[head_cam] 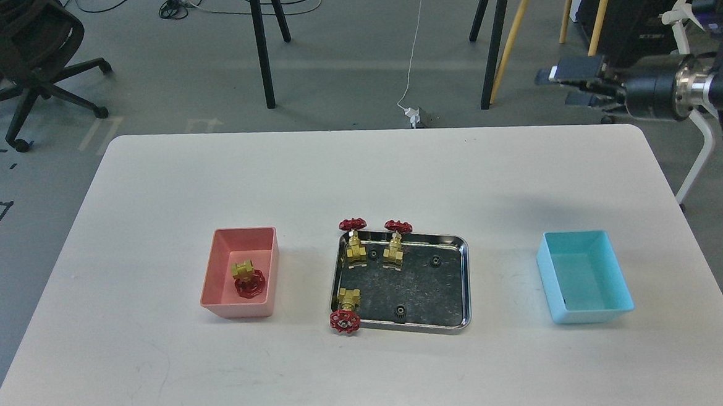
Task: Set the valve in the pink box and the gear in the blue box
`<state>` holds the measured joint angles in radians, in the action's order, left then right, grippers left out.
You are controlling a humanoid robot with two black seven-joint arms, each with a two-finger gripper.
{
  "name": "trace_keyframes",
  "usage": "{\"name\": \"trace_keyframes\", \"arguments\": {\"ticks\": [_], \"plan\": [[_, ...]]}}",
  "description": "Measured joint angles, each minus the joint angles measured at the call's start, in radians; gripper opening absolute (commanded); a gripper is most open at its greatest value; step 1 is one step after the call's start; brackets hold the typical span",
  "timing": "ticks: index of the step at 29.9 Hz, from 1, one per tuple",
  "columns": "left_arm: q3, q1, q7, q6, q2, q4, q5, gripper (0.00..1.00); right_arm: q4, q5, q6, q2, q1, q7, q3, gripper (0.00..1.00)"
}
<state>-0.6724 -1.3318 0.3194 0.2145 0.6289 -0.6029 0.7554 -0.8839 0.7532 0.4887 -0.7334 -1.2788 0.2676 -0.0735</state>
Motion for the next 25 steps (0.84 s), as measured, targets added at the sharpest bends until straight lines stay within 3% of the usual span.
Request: {"name": "trace_keyframes", "arguments": {"ticks": [6,10,15,19,21,25], "plan": [[0.001,0.007,-0.006,0.003,-0.004,0.000,0.001,0.97,0.219,-0.265,-0.020,0.169,-0.011,-0.066,-0.173,0.86],[0.006,0.017,-0.036,0.033,-0.014,-0.001,0.001,0.97,0.275,-0.415,-0.199,0.267,-0.030,-0.150,-0.259,0.86],[0.042,0.041,-0.039,0.103,-0.046,-0.008,-0.002,0.97,0.341,-0.522,-0.411,0.359,-0.072,-0.224,-0.285,0.85],[0.038,0.067,-0.033,0.120,-0.073,-0.014,-0.034,0.97,0.396,-0.582,-0.534,0.376,-0.090,-0.279,-0.298,0.86],[0.037,0.070,-0.033,0.122,-0.081,-0.015,-0.065,0.97,0.430,-0.592,-0.580,0.392,-0.090,-0.305,-0.297,0.94],[0.047,0.071,-0.040,0.130,-0.093,-0.015,-0.094,0.97,0.473,-0.595,-0.617,0.437,-0.091,-0.322,-0.290,0.99]]}}
